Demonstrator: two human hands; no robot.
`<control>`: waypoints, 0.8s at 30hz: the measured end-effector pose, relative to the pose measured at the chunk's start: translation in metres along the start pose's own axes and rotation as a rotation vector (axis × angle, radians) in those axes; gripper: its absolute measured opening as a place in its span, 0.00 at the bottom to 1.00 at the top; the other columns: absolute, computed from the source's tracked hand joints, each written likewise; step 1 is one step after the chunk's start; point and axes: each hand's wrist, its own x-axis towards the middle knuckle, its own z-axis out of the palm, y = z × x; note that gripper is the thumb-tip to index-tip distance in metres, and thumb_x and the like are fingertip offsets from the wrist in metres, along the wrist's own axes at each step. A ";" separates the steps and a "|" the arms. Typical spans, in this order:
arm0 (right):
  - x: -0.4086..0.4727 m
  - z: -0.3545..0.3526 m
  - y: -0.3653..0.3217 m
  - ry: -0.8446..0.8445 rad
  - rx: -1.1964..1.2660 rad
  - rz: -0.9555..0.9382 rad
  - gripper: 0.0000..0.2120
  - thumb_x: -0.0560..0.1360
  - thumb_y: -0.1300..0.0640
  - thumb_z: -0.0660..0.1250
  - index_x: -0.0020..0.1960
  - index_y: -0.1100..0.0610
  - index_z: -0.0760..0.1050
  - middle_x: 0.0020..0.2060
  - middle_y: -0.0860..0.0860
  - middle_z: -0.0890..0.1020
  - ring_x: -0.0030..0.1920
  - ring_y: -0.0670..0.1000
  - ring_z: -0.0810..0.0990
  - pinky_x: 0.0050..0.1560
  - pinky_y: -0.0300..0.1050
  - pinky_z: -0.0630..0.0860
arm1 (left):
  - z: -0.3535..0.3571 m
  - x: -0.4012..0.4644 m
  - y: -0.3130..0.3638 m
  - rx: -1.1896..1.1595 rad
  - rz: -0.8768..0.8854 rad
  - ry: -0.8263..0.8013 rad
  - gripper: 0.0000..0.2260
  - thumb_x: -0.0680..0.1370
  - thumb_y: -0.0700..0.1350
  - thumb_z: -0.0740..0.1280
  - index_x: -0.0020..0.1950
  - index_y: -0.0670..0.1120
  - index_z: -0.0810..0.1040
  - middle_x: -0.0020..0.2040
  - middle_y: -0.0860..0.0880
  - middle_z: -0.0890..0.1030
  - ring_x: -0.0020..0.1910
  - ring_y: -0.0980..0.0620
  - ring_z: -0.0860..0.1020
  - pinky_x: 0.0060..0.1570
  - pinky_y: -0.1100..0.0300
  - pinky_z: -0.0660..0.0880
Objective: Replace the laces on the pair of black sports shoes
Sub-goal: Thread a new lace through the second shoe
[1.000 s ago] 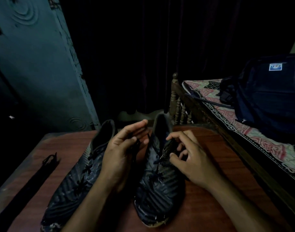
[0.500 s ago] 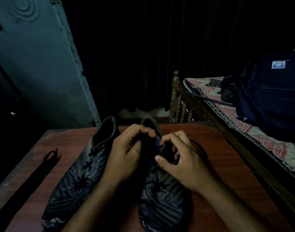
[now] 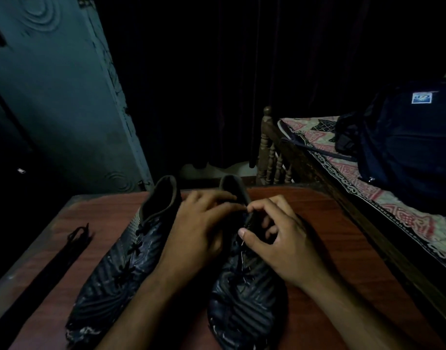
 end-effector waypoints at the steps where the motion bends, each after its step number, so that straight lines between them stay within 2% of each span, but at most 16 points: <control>1: 0.000 -0.001 0.000 0.005 0.017 0.005 0.15 0.71 0.41 0.71 0.55 0.43 0.76 0.51 0.41 0.72 0.49 0.46 0.76 0.44 0.45 0.78 | 0.001 -0.001 0.000 -0.027 -0.015 -0.067 0.13 0.77 0.43 0.65 0.59 0.54 0.81 0.58 0.57 0.80 0.58 0.50 0.73 0.54 0.50 0.75; 4: 0.003 -0.003 0.001 0.016 0.062 0.003 0.14 0.70 0.41 0.70 0.54 0.43 0.76 0.50 0.42 0.74 0.48 0.47 0.79 0.43 0.53 0.80 | 0.004 -0.003 -0.005 -0.055 -0.143 -0.069 0.09 0.73 0.38 0.63 0.50 0.50 0.77 0.47 0.57 0.77 0.51 0.50 0.72 0.48 0.52 0.73; 6: 0.004 -0.003 0.002 0.031 0.085 0.007 0.13 0.70 0.41 0.71 0.52 0.44 0.76 0.49 0.43 0.75 0.47 0.49 0.80 0.41 0.56 0.79 | 0.004 -0.003 -0.007 -0.076 -0.201 -0.017 0.10 0.70 0.38 0.62 0.47 0.51 0.74 0.45 0.58 0.75 0.50 0.52 0.72 0.48 0.59 0.70; 8: 0.003 -0.002 0.003 0.047 0.123 0.020 0.13 0.70 0.42 0.71 0.52 0.44 0.76 0.49 0.44 0.75 0.47 0.48 0.79 0.41 0.56 0.80 | 0.006 -0.003 -0.007 -0.094 -0.218 0.015 0.09 0.70 0.39 0.60 0.46 0.51 0.74 0.46 0.56 0.77 0.51 0.52 0.73 0.49 0.61 0.68; 10: 0.003 -0.001 0.002 0.057 0.149 0.033 0.13 0.70 0.43 0.71 0.52 0.45 0.77 0.50 0.45 0.76 0.47 0.47 0.79 0.41 0.54 0.80 | 0.008 -0.003 -0.007 -0.108 -0.229 0.023 0.08 0.71 0.41 0.59 0.46 0.52 0.73 0.48 0.55 0.79 0.52 0.52 0.74 0.51 0.59 0.70; 13: 0.004 -0.001 0.003 0.047 0.168 0.043 0.15 0.70 0.43 0.72 0.55 0.44 0.78 0.50 0.45 0.76 0.48 0.48 0.80 0.40 0.53 0.81 | 0.009 -0.004 -0.009 -0.105 -0.239 0.026 0.09 0.72 0.39 0.61 0.47 0.52 0.74 0.51 0.55 0.80 0.53 0.52 0.75 0.52 0.60 0.70; 17: 0.004 -0.008 0.006 -0.074 0.174 0.021 0.20 0.70 0.44 0.75 0.61 0.42 0.78 0.50 0.42 0.76 0.53 0.50 0.78 0.46 0.49 0.82 | 0.013 -0.004 -0.013 -0.071 -0.231 0.009 0.10 0.74 0.41 0.62 0.51 0.52 0.78 0.57 0.56 0.80 0.57 0.53 0.75 0.56 0.60 0.72; 21: 0.008 -0.019 0.008 -0.187 0.117 -0.002 0.13 0.69 0.47 0.78 0.52 0.44 0.80 0.51 0.41 0.77 0.55 0.46 0.80 0.50 0.47 0.82 | 0.014 -0.004 -0.013 -0.056 -0.254 0.017 0.14 0.76 0.42 0.61 0.58 0.50 0.80 0.62 0.56 0.79 0.61 0.53 0.76 0.61 0.54 0.75; 24: 0.008 -0.021 0.007 -0.250 -0.063 -0.048 0.12 0.69 0.38 0.71 0.49 0.43 0.80 0.51 0.38 0.77 0.51 0.45 0.80 0.50 0.49 0.80 | 0.014 -0.004 -0.011 -0.045 -0.241 -0.006 0.17 0.76 0.42 0.61 0.62 0.50 0.81 0.65 0.56 0.78 0.63 0.54 0.75 0.63 0.57 0.74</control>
